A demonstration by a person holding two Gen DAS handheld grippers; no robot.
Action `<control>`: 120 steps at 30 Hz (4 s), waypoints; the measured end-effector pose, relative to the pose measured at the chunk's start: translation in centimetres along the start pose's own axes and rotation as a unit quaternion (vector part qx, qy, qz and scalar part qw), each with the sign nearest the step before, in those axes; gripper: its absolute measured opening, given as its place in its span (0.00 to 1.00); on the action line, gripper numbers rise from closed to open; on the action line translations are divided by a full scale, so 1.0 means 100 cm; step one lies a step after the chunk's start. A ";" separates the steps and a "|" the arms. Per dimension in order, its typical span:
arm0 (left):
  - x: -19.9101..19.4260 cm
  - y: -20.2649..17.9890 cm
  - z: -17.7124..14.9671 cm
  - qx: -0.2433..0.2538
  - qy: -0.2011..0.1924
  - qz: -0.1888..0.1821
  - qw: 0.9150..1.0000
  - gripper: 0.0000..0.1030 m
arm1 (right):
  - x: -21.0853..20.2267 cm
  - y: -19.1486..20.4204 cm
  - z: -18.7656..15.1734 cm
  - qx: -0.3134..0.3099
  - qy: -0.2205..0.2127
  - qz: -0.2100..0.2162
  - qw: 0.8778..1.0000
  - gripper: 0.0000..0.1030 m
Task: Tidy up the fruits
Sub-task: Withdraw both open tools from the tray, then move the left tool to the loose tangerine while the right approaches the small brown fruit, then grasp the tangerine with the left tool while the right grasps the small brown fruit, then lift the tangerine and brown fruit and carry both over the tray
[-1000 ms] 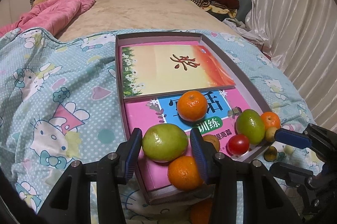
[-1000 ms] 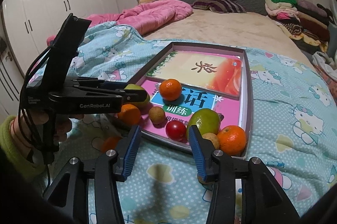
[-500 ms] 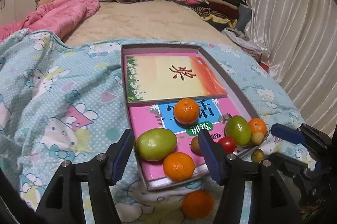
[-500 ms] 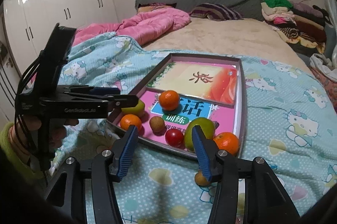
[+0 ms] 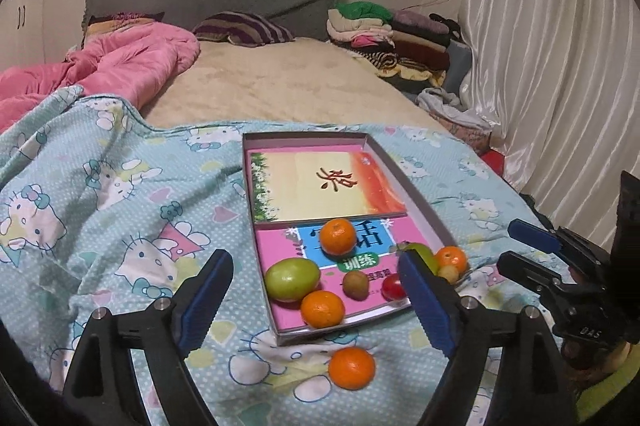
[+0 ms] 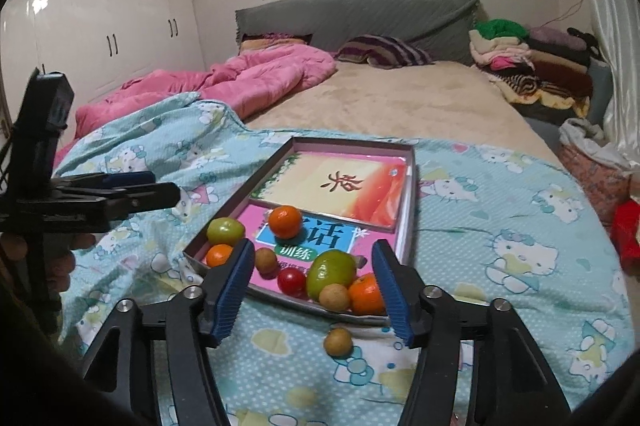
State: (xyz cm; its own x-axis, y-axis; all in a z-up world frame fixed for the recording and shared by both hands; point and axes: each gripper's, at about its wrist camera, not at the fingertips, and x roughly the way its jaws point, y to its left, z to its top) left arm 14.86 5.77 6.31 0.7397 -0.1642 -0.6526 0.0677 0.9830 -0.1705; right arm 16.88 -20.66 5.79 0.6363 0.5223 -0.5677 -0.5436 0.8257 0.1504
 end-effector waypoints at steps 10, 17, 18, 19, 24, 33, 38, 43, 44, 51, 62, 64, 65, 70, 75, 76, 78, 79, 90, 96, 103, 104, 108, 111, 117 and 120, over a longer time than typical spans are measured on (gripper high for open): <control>-0.004 -0.020 -0.014 0.022 0.007 0.010 1.000 0.87 | -0.014 -0.014 -0.010 0.022 -0.006 -0.012 1.000 0.65; -0.003 -0.025 -0.029 0.026 0.019 0.009 0.999 0.87 | -0.017 -0.014 -0.018 0.022 0.001 -0.014 1.000 0.65; -0.002 -0.026 -0.031 0.029 0.020 0.011 0.999 0.87 | -0.016 -0.013 -0.019 0.021 0.003 -0.014 1.000 0.65; -0.001 -0.027 -0.033 0.030 0.022 0.011 0.999 0.87 | -0.016 -0.013 -0.021 0.021 0.005 -0.016 1.000 0.65; 0.005 -0.030 -0.046 0.037 0.037 0.015 0.999 0.87 | -0.011 -0.016 -0.030 0.028 0.020 -0.020 0.999 0.65; 0.018 -0.036 -0.066 0.041 0.071 0.010 0.997 0.87 | 0.007 -0.013 -0.043 0.014 0.055 -0.029 0.998 0.65; 0.024 -0.038 -0.071 0.045 0.079 0.009 0.996 0.87 | 0.015 -0.011 -0.049 0.015 0.068 -0.024 0.997 0.65; 0.033 -0.035 -0.076 0.040 0.093 0.017 0.995 0.87 | 0.029 -0.010 -0.058 0.011 0.089 -0.019 0.996 0.65; 0.034 -0.034 -0.076 0.038 0.094 0.017 0.995 0.87 | 0.031 -0.010 -0.059 0.010 0.094 -0.020 0.995 0.62; 0.041 -0.031 -0.080 0.029 0.102 0.015 0.994 0.87 | 0.047 -0.011 -0.067 0.010 0.115 -0.020 0.993 0.42; 0.048 -0.028 -0.082 0.023 0.109 0.007 0.994 0.71 | 0.066 -0.003 -0.070 -0.011 0.131 -0.013 0.991 0.22; 0.050 -0.028 -0.082 0.020 0.112 0.001 0.993 0.63 | 0.064 -0.001 -0.069 -0.009 0.125 0.004 0.992 0.22; 0.051 -0.027 -0.083 0.019 0.115 0.001 0.993 0.59 | 0.063 0.000 -0.069 -0.009 0.123 0.013 0.992 0.22; 0.061 -0.026 -0.088 0.013 0.133 -0.014 0.991 0.51 | 0.059 0.008 -0.067 -0.012 0.115 0.034 0.993 0.22; 0.069 -0.028 -0.092 0.022 0.138 -0.005 0.990 0.41 | 0.055 0.012 -0.066 -0.012 0.108 0.042 0.993 0.22; 0.070 -0.027 -0.092 0.020 0.138 -0.005 0.990 0.39 | 0.054 0.013 -0.066 -0.013 0.107 0.042 0.993 0.22; 0.070 -0.024 -0.091 0.014 0.140 -0.012 0.990 0.38 | 0.053 0.014 -0.065 -0.015 0.106 0.042 0.993 0.22; 0.068 -0.024 -0.091 0.014 0.140 -0.013 0.990 0.37 | 0.053 0.015 -0.065 -0.016 0.105 0.043 0.993 0.22; 0.034 -0.030 -0.067 0.023 0.101 -0.041 0.994 0.37 | 0.042 0.023 -0.057 -0.022 0.084 0.057 0.995 0.22; 0.033 -0.030 -0.049 0.023 0.089 -0.036 0.995 0.37 | 0.035 0.031 -0.047 -0.025 0.066 0.072 0.995 0.22; 0.046 -0.031 -0.029 0.032 0.088 -0.015 0.995 0.37 | 0.033 0.032 -0.039 -0.028 0.061 0.077 0.995 0.22; 0.048 -0.029 -0.027 0.031 0.088 -0.013 0.996 0.37 | 0.033 0.032 -0.038 -0.029 0.059 0.077 0.995 0.22; 0.059 -0.023 -0.019 0.027 0.093 -0.006 0.995 0.37 | 0.033 0.030 -0.035 -0.028 0.058 0.075 0.995 0.22; 0.068 -0.021 -0.013 0.029 0.092 -0.005 0.995 0.37 | 0.033 0.026 -0.033 -0.025 0.057 0.070 0.996 0.22; 0.086 -0.021 -0.009 0.029 0.098 -0.020 0.995 0.37 | 0.033 0.022 -0.027 -0.023 0.053 0.062 0.996 0.22; 0.093 -0.018 -0.011 0.023 0.103 -0.028 0.994 0.37 | 0.034 0.022 -0.024 -0.026 0.052 0.060 0.997 0.22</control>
State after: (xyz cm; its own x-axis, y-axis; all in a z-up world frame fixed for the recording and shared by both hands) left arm 20.87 2.38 -0.21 0.5815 -0.2266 -0.7814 0.1391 0.9740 -0.1789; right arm 16.52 -17.59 2.21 0.5073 0.5890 -0.6290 -0.6410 0.7458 0.1814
